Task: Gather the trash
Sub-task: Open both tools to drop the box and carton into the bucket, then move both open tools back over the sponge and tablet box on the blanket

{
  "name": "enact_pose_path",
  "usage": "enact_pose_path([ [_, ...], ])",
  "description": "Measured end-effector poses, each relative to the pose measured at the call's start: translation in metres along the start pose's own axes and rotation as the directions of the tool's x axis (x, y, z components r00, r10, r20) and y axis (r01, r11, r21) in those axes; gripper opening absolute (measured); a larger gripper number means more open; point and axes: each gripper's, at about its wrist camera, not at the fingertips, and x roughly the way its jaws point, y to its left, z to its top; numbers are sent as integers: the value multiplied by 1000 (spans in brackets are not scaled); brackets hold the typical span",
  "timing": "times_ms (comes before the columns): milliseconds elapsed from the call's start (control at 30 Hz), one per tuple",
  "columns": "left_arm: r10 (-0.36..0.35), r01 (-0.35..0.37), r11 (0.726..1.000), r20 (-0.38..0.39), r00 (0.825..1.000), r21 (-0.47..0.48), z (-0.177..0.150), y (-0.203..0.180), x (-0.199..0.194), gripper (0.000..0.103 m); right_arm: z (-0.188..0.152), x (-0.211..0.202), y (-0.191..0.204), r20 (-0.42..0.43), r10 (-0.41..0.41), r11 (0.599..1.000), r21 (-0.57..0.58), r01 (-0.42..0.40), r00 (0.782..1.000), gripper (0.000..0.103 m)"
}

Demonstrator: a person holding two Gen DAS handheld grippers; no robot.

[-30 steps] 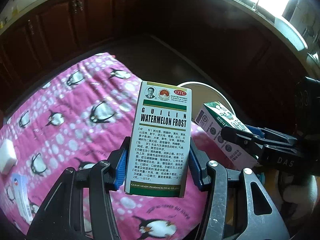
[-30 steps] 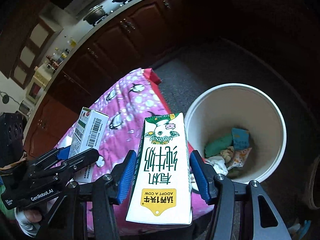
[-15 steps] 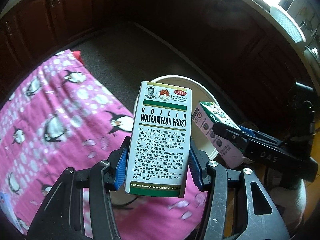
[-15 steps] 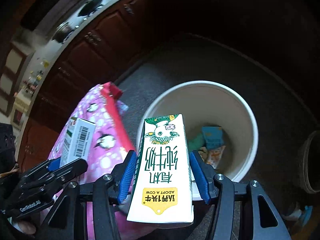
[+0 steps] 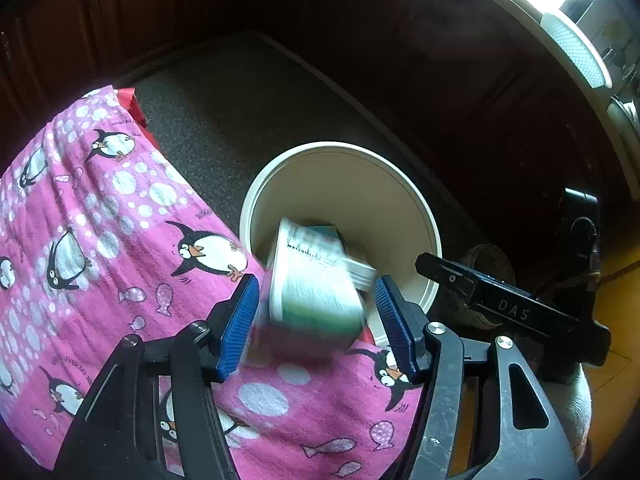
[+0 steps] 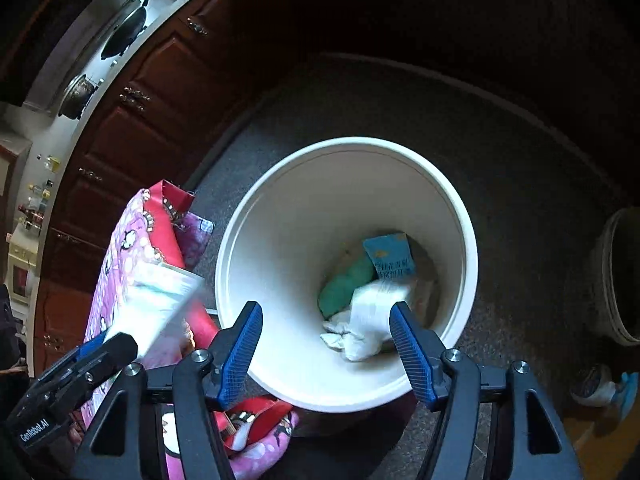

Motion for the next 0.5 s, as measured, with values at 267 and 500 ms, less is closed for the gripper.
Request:
enact_pose_path([
  [267,7,-7,1000,26,1000,15,-13,-5,-17,62,-7,-4,8,2,11,1000,-11,-11,1000,64],
  [500,26,-27,999,58,998,17,-26,0,-37,62,-11,-16,29,22,25,998,-59,-23,999,64],
])
